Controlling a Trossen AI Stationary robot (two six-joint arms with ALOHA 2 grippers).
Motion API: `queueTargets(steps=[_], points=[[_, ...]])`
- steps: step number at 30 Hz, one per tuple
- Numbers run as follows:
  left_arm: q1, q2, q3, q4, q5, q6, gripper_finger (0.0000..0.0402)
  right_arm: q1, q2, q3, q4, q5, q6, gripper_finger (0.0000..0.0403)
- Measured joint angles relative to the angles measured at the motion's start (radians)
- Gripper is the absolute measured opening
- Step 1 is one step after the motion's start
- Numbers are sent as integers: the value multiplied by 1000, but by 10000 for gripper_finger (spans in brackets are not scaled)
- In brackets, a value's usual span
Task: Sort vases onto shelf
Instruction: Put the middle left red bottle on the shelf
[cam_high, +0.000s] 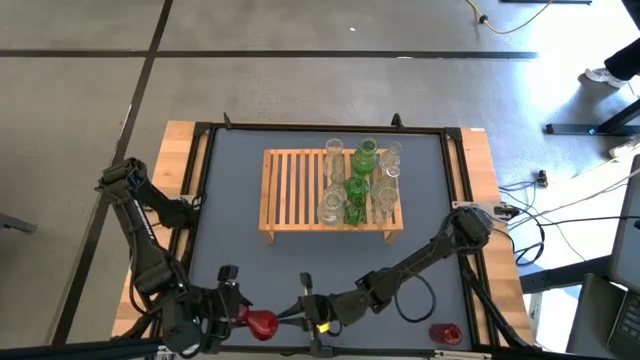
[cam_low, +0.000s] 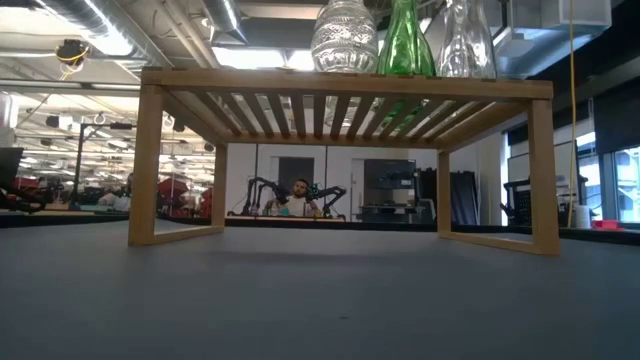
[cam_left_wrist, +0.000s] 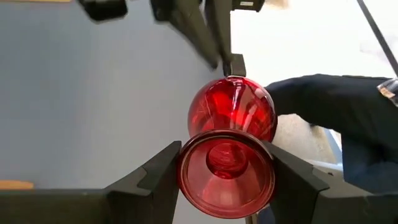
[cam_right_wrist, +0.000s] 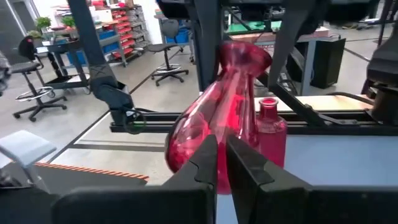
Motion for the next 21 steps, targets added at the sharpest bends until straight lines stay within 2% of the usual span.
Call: queueTargets(steps=[12,21], points=[[-2,0,0,0,-85,24,189,-12,10,0,-24,-2,-2,26],[-1,0,0,-1,-155,27,189,-19,14,0,-61,44,-2,26]])
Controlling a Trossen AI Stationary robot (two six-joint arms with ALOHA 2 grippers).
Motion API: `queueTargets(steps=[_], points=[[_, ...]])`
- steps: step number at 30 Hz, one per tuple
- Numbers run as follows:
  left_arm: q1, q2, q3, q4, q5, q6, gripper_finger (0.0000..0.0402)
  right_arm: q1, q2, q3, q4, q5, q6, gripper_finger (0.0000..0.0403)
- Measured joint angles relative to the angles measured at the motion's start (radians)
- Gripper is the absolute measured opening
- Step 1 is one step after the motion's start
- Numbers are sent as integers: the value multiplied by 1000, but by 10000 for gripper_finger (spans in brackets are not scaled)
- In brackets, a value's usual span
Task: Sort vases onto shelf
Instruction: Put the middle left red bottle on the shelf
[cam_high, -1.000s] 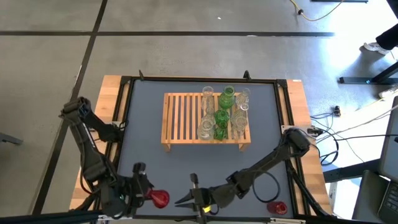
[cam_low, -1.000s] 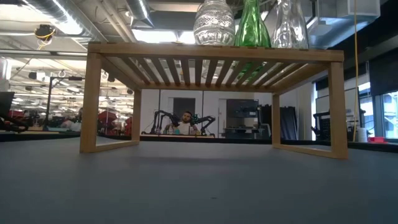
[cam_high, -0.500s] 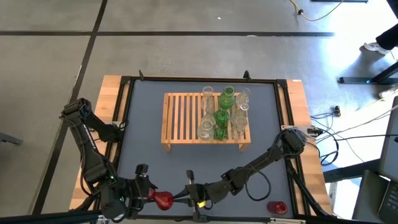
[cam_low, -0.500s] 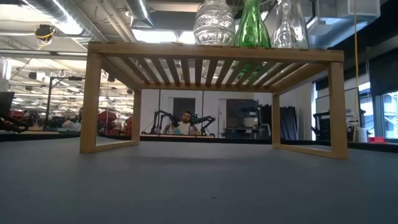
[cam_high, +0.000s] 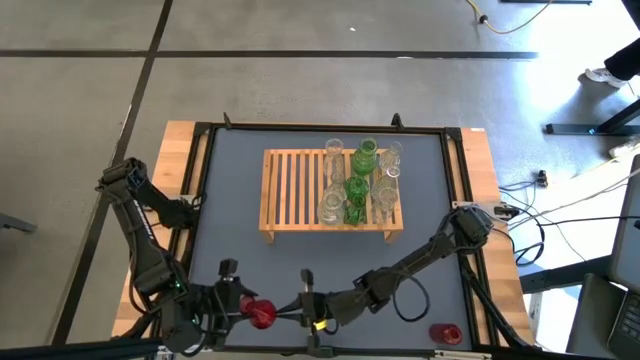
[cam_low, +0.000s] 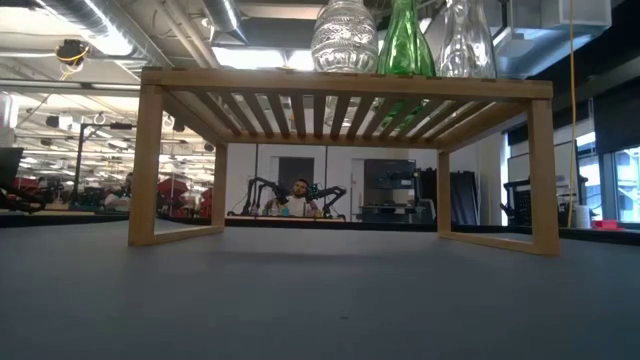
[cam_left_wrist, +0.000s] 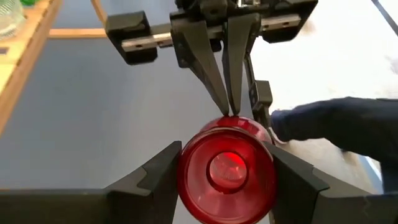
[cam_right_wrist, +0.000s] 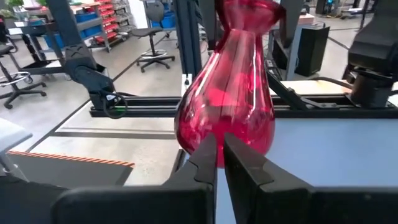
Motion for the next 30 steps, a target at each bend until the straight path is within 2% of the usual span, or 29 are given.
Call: queueTargets(steps=[16,22,27,30], points=[[31,-1,0,4,-111,66,188,-7,2,0,-19,47,25,26],[67,-1,0,6,-114,102,188,-13,2,0,-45,108,26,26],[97,-1,0,9,-105,104,188,-11,0,0,-77,101,17,26],[111,-8,0,9,-77,126,188,15,-42,-3,-150,102,-4,26]])
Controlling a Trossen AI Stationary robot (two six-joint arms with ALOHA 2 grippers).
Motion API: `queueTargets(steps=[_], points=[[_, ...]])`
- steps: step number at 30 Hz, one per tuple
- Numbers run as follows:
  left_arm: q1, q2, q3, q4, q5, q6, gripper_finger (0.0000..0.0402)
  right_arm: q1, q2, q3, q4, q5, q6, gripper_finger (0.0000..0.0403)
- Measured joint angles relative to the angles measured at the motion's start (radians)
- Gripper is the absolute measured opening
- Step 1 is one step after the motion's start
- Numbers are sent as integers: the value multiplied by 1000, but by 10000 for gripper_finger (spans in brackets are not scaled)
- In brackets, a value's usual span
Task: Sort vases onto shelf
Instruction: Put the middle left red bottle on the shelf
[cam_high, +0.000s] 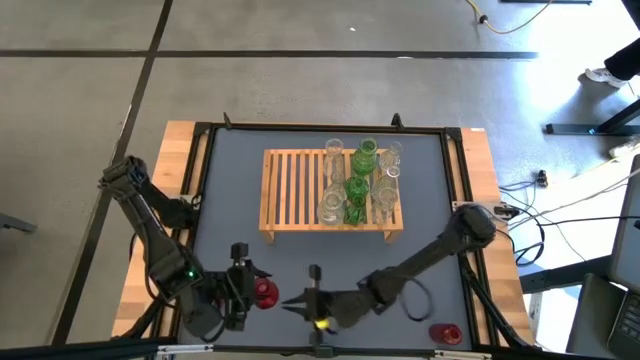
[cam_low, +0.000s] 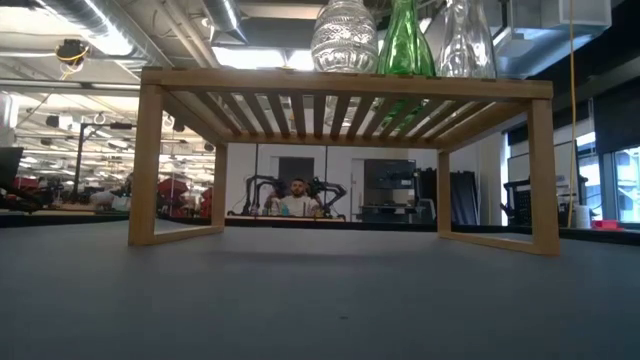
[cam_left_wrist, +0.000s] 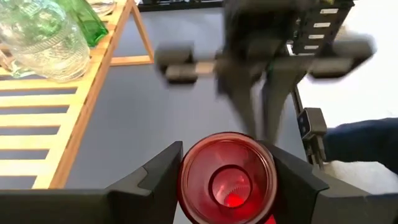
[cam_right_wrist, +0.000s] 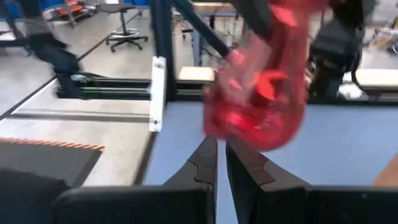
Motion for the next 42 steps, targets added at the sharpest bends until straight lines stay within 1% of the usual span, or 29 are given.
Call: queueTargets(steps=[3,7,11,16,18,20,22,24,27,28,33,36,39,42], points=[[19,-19,3,-6,12,29,188,50,-75,2,-75,67,-28,26],[63,-35,44,-28,28,102,188,124,-144,3,-183,160,-68,26],[132,-40,115,-44,32,217,188,203,-182,3,-274,227,-76,26],[240,-40,187,-53,59,356,188,285,-185,2,-348,285,-75,26],[284,-49,201,-59,80,417,188,307,-185,1,-373,286,-69,26],[347,-66,209,-66,143,464,188,318,-185,2,-396,267,-48,26],[417,-89,211,-64,184,513,186,314,-187,2,-435,190,-14,26],[488,-116,201,-64,187,566,186,307,-188,2,-472,107,43,26],[601,-149,178,-44,196,638,187,301,-199,2,-512,85,63,26],[642,-158,167,-23,218,664,187,299,-204,2,-528,84,65,26],[829,-188,71,94,409,762,187,294,-251,2,-638,94,99,26],[933,-194,7,161,494,800,187,294,-270,2,-700,129,133,26],[1025,-191,-37,215,597,831,188,294,-277,2,-761,145,211,26],[1100,-185,-78,272,647,868,188,294,-279,2,-798,178,303,26]])
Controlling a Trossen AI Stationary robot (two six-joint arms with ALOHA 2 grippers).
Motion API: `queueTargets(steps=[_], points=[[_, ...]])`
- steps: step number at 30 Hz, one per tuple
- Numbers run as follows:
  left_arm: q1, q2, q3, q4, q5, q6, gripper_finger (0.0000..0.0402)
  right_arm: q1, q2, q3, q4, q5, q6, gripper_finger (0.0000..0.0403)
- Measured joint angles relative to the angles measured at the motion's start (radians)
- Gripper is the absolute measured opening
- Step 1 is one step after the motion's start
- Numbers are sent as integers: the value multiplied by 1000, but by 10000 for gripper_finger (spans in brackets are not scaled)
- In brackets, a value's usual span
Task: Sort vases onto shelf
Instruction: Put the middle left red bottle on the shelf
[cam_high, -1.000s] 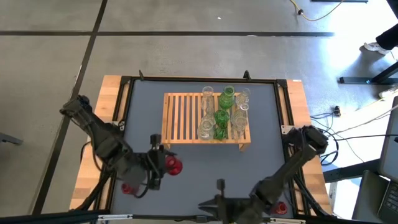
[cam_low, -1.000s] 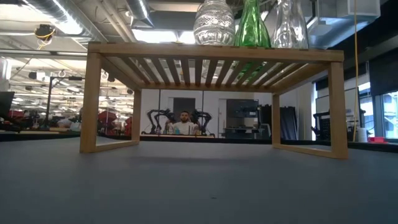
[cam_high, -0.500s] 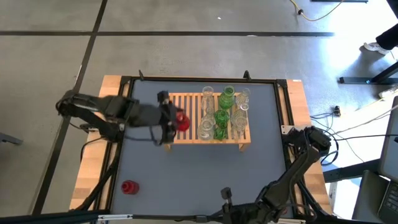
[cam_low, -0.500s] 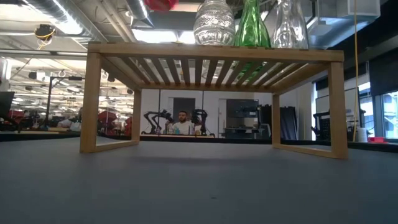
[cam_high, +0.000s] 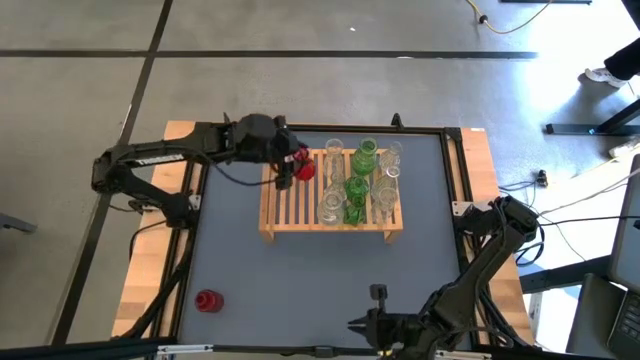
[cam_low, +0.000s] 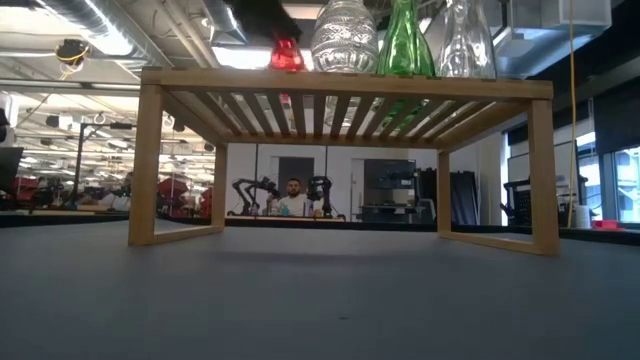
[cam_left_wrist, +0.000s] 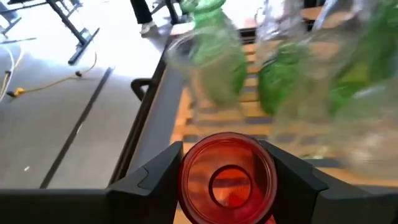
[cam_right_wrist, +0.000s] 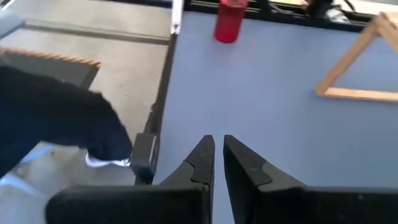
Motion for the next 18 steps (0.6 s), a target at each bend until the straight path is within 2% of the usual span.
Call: queueTargets(steps=[7,18], points=[[124,2,-100,153,172,8,189,7,0,0,-10,57,78,26],[132,32,-152,217,176,6,189,7,0,0,-24,65,80,26]])
